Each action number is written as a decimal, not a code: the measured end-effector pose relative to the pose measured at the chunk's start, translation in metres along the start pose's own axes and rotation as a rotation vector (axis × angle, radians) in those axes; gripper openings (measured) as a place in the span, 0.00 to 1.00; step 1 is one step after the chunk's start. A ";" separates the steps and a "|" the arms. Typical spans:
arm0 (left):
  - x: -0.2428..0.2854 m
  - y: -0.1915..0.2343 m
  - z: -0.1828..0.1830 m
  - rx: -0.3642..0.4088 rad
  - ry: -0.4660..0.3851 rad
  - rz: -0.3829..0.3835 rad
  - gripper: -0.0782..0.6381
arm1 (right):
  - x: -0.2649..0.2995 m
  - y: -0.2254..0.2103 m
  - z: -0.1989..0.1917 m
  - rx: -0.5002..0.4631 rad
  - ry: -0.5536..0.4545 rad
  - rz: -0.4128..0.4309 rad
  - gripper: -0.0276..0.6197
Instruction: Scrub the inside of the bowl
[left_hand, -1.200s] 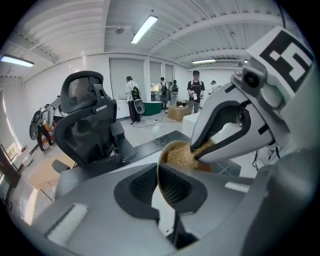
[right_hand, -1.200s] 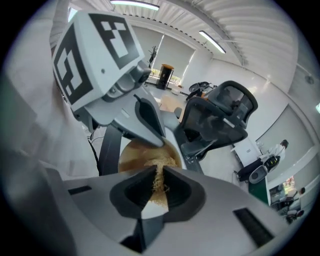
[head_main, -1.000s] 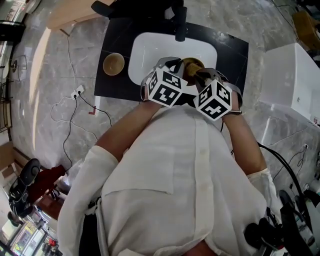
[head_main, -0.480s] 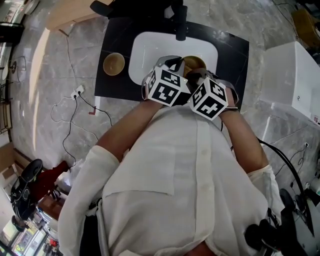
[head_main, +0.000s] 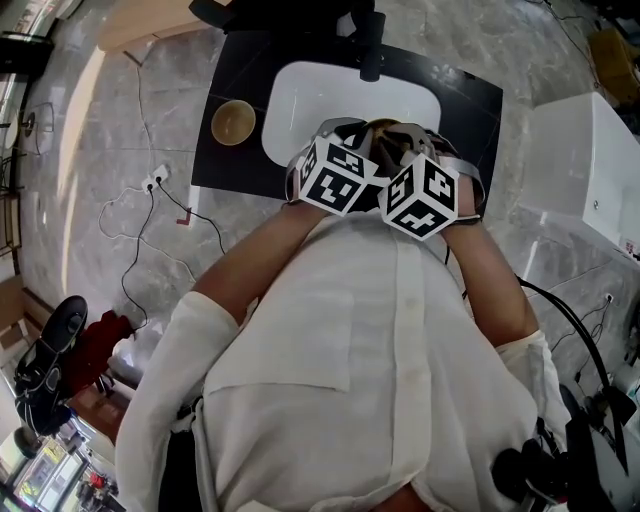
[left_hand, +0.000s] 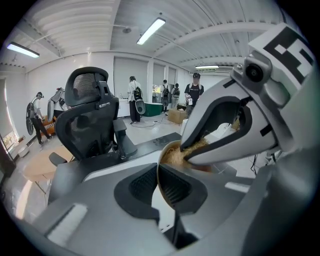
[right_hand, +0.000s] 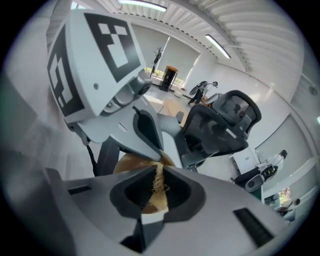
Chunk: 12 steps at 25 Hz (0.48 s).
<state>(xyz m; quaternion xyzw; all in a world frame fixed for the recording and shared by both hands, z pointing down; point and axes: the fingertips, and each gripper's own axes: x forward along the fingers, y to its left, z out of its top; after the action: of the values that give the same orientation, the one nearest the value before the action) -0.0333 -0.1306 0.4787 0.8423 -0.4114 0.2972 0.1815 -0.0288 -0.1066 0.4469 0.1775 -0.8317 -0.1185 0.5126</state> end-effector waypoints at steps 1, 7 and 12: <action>0.000 0.000 -0.002 0.000 0.004 -0.001 0.13 | -0.001 -0.002 -0.003 -0.007 0.016 -0.015 0.10; 0.000 -0.004 -0.002 0.013 0.003 -0.007 0.13 | -0.002 0.004 -0.029 0.036 0.105 0.022 0.09; -0.001 -0.002 0.001 0.025 -0.014 -0.003 0.14 | 0.004 0.029 -0.047 0.099 0.140 0.109 0.09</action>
<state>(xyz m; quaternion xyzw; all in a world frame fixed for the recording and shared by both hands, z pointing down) -0.0318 -0.1292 0.4770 0.8471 -0.4077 0.2963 0.1688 0.0060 -0.0826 0.4824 0.1651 -0.8072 -0.0363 0.5656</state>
